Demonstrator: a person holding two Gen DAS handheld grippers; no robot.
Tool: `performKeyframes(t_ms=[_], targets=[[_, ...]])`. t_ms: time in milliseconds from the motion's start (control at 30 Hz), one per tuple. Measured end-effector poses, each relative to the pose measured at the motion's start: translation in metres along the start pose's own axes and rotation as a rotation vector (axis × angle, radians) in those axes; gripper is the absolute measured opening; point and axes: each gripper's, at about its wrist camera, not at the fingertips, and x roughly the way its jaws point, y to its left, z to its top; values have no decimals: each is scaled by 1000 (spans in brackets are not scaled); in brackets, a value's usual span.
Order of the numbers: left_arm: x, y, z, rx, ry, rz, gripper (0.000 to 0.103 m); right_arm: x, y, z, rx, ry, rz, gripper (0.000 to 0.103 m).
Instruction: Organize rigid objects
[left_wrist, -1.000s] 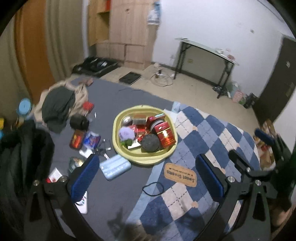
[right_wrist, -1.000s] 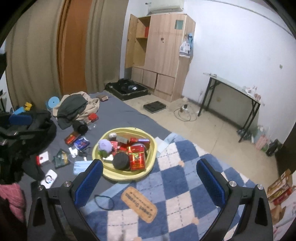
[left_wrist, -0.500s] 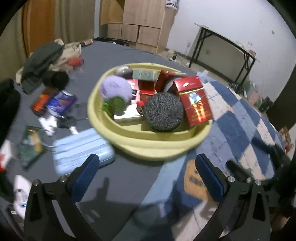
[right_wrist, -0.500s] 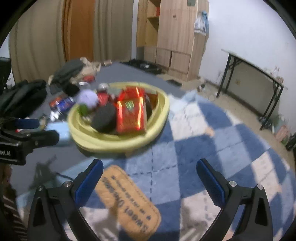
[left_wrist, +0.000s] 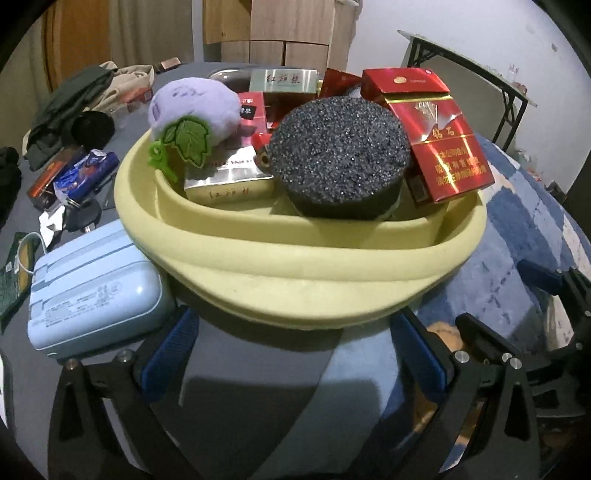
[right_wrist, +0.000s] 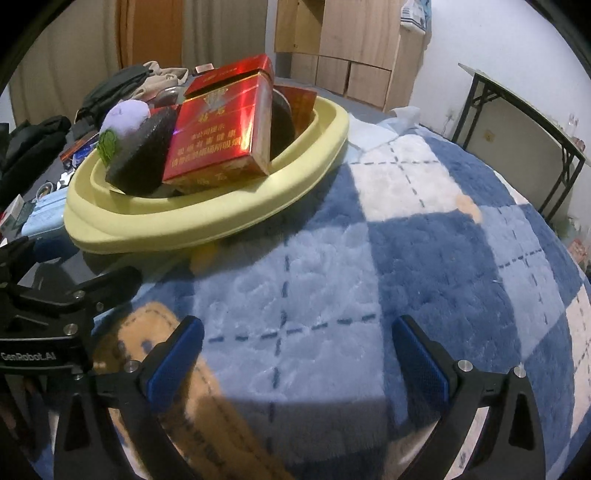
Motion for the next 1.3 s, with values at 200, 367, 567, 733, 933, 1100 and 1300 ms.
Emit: performKeyframes(t_ms=[200,367,567,733,933,1100,1300], targets=[[-1,1,-2,-5,-9,-7,103,3,4,1,-6,-3,-4,103],[1,0,-1,-5,-9,-6,103,-2,5,-7,-4,-6,-5,103],[1,0,-1,-6,-9,-7,103,-2,5,-6,-3,-6,-4,103],[1,0,-1,-6,-9,-6,103,-2,5,-6,-3,-6,-4,103],[1,0,-1,-6,-9,-6,103,-2,5,-6,-3,-6,-4,103],[1,0,-1,-6,-9,-7,103,-1,5,-6,-3,-6,-4,103],[0,0,-1,-6,-9,-7,103,-2,5,-6,-3,-6,-5,103]])
